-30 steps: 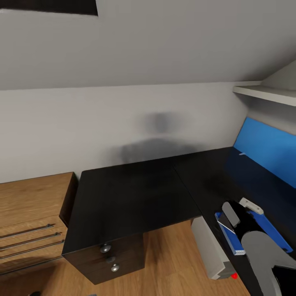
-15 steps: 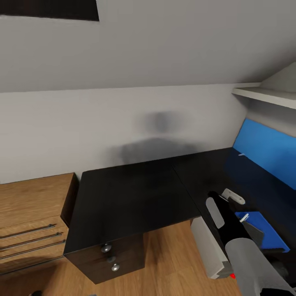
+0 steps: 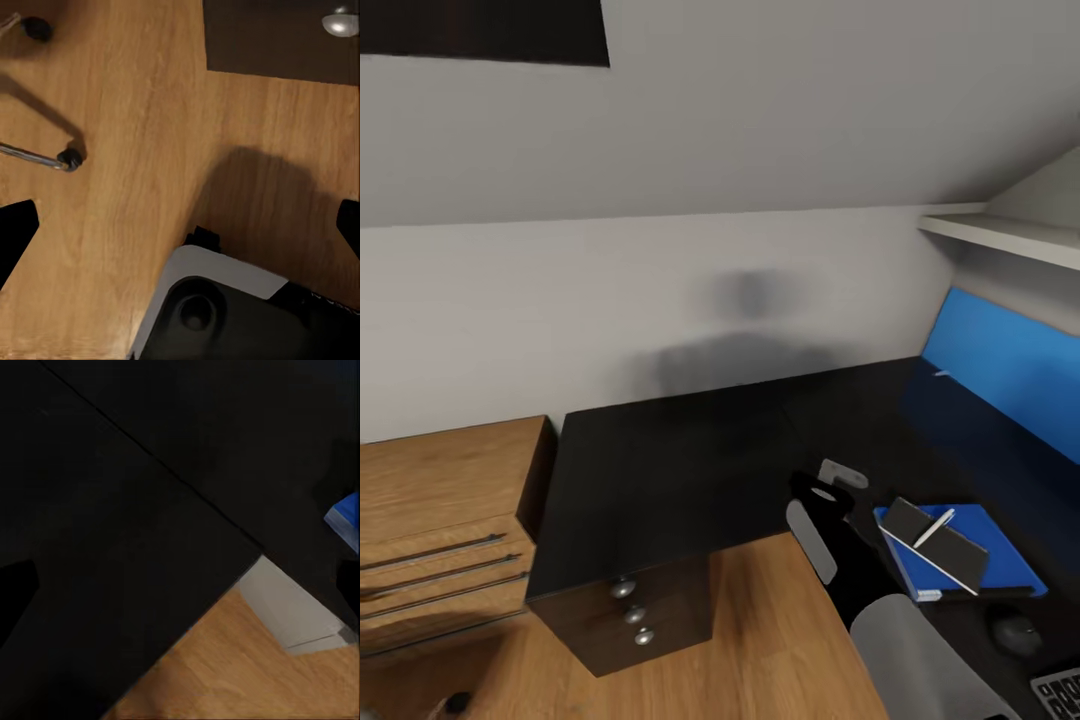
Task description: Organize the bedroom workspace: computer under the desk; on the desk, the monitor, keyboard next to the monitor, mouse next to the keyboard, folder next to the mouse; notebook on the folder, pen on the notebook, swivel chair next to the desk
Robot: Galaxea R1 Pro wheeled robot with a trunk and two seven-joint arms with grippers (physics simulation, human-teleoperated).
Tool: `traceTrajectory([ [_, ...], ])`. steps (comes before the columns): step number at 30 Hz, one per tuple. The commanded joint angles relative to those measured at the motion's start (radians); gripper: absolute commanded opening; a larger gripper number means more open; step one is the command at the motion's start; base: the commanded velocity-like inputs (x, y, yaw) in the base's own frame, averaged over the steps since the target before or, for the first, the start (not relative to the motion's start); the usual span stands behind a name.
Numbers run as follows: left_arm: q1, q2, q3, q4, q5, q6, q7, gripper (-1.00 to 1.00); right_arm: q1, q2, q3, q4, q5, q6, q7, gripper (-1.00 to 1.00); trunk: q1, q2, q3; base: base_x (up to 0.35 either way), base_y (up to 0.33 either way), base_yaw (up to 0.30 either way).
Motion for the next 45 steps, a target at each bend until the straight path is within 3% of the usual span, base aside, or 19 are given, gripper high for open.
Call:
traceTrajectory([
  [1, 0.0, 0.002, -0.001, 0.002, 0.006, 0.005, 0.007, 1.0, -0.001, 0.0, 0.003, -0.001, -0.004, 0.006, -0.007, 1.0, -0.004, 0.005, 0.001, -0.323, 0.0, 0.0],
  [5, 0.0, 0.007, 0.009, 0.015, 0.006, 0.007, 0.006, 1.0, -0.001, 0.003, 0.007, 0.016, -0.003, 0.005, -0.005, 1.0, -0.019, 0.033, 0.014, -0.33, 0.0, 0.039],
  [12, 0.0, 0.009, 0.011, 0.019, 0.005, 0.013, 0.006, 1.0, -0.001, 0.003, 0.093, 0.047, -0.001, -0.029, -0.003, 1.0, -0.046, 0.082, 0.036, -0.334, 0.0, 0.208],
  [17, 0.0, 0.011, 0.011, 0.019, 0.005, 0.015, 0.006, 1.0, -0.001, 0.008, 0.126, 0.088, 0.0, -0.082, -0.002, 1.0, -0.046, 0.082, 0.036, -0.287, 0.0, 0.261],
  [21, 0.0, 0.029, 0.012, 0.019, 0.006, 0.018, 0.006, 1.0, 0.0, 0.03, 0.18, 0.173, 0.001, -0.176, -0.003, 1.0, -0.046, 0.082, 0.036, -0.069, 0.0, 0.266],
  [23, 0.0, 0.034, 0.012, 0.019, 0.006, 0.019, 0.006, 1.0, 0.022, 0.044, 0.212, 0.309, 0.002, -0.279, -0.002, 1.0, -0.046, 0.082, 0.036, -0.02, 0.0, 0.264],
  [29, 0.0, 0.036, 0.011, 0.078, 0.006, 0.018, 0.005, 1.0, 0.076, 0.055, 0.268, 0.519, 0.006, -0.514, -0.003, 1.0, -0.046, 0.082, 0.036, -0.005, 0.0, 0.13],
  [34, 0.0, 0.036, 0.01, 0.127, 0.004, 0.013, 0.004, 1.0, 0.12, 0.055, 0.278, 0.599, 0.034, -0.604, 0.007, 1.0, -0.046, 0.082, 0.036, 0.0, 0.0, 0.013],
  [35, 0.0, 0.035, 0.007, 0.134, 0.002, 0.007, 0.004, 1.0, 0.135, 0.055, 0.278, 0.638, 0.06, -0.651, 0.048, 1.0, -0.046, 0.082, 0.036, 0.0, 0.0, 0.001],
  [39, 0.0, 0.034, 0.005, 0.135, 0.002, 0.004, 0.004, 1.0, 0.139, 0.055, 0.277, 0.688, 0.068, -0.699, 0.096, 1.0, -0.046, 0.082, 0.036, 0.0, 0.0, 0.0],
  [40, 0.0, 0.034, 0.004, 0.138, 0.0, 0.003, 0.004, 1.0, 0.14, 0.055, 0.276, 0.738, 0.07, -0.759, 0.122, 1.0, -0.046, 0.082, 0.036, 0.0, 0.0, 0.0],
  [45, 0.0, 0.034, 0.005, 0.141, -0.001, -0.023, 0.004, 1.0, 0.141, 0.055, 0.276, 0.746, 0.07, -0.769, 0.126, 1.0, -0.046, 0.082, 0.036, -0.036, 0.0, 0.0],
])
